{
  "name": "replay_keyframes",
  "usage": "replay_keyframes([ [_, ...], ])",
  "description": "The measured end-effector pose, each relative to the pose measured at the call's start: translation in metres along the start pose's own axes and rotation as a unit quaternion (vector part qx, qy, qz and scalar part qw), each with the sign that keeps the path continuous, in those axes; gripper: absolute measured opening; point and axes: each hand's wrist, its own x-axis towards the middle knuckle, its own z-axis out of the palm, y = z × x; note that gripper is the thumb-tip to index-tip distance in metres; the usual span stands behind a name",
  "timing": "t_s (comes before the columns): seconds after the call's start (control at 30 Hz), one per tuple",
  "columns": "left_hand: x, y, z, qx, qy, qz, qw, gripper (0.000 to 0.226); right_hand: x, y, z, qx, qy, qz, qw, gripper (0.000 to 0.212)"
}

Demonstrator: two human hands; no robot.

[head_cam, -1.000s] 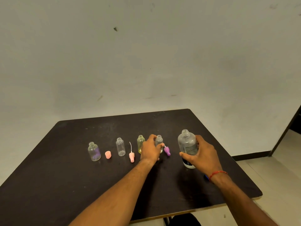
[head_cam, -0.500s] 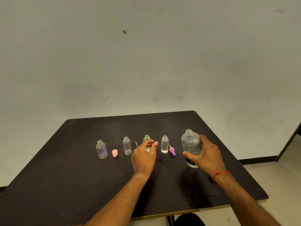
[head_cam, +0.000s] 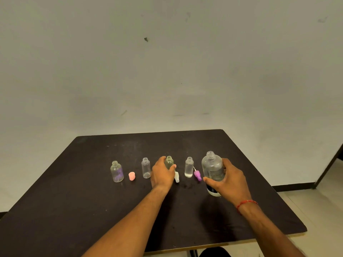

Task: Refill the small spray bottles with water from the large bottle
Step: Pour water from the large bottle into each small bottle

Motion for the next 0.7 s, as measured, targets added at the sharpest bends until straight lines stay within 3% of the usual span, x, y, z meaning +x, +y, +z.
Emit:
replay_keyframes([
  [0.37, 0.0, 0.002, -0.015, -0.04, 0.022, 0.032, 0.998, 0.023, 0.002, -0.01, 0.001, -0.03, 0.005, -0.018, 0.999, 0.061],
  [0.7, -0.032, 0.007, -0.043, -0.099, -0.003, 0.122, 0.988, 0.038, 0.004, -0.037, 0.0, -0.127, -0.015, -0.078, 0.989, 0.075],
])
